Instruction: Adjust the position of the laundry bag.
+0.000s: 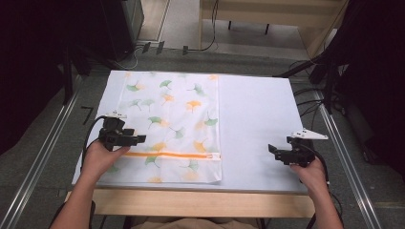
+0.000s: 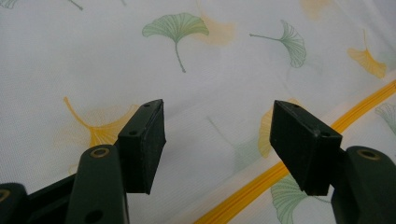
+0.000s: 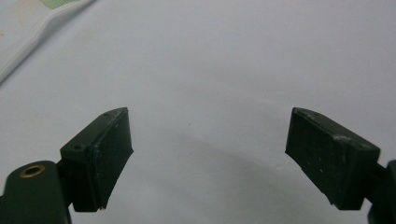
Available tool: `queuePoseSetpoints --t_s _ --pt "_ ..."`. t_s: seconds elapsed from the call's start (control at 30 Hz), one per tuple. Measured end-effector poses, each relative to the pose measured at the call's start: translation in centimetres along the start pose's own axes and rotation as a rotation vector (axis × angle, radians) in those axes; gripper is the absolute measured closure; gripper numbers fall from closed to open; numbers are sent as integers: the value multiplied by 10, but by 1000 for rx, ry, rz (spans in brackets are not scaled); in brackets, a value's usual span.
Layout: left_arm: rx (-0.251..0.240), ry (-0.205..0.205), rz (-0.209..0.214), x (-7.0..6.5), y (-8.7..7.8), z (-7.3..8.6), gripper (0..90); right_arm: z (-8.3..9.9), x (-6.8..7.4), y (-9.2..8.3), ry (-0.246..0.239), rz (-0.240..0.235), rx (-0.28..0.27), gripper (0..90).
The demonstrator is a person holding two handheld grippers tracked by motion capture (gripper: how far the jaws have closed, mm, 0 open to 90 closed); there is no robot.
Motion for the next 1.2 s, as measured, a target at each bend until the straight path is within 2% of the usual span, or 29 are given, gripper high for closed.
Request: queuePoseSetpoints --t_s 0.1,0.2,0.27,0.3,0.4,0.63,0.77,0.8,0.87,0.9,1.2 --pt "7 -14 29 0 1 1 380 -1 1 0 -10 24 -5 149" --pt "11 -15 27 1 2 2 384 -2 2 -1 -13 39 2 149" --pt "14 -15 30 1 2 2 378 -2 5 -1 -21 26 14 151" --pt "18 -18 19 3 2 3 373 -2 7 -1 -28 23 16 153" --pt "21 -29 28 3 2 3 388 -2 11 0 -35 18 25 156" --pt "21 -38 32 5 0 4 385 -4 20 3 -30 -2 27 153" --pt "34 -38 29 6 1 6 382 -4 23 2 -36 -8 34 259" --pt "34 -38 29 6 1 6 382 -4 23 2 -36 -8 34 259" --pt "33 -36 29 6 1 6 382 -3 24 2 -53 -11 42 309" --pt "33 -37 27 6 1 6 382 -3 25 1 -59 -15 44 364" --pt "43 -27 15 6 2 7 382 -4 29 0 -64 -18 46 422"
Point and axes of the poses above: each handheld gripper's, and its own axes: y roughly forward along the jaws, z roughly out of its underside, x roughly to its left, the point moved 8 cm from there along y, roughly forward along the jaws, and after that the axes turned 9 degrees about y, right-handed, at the moved point
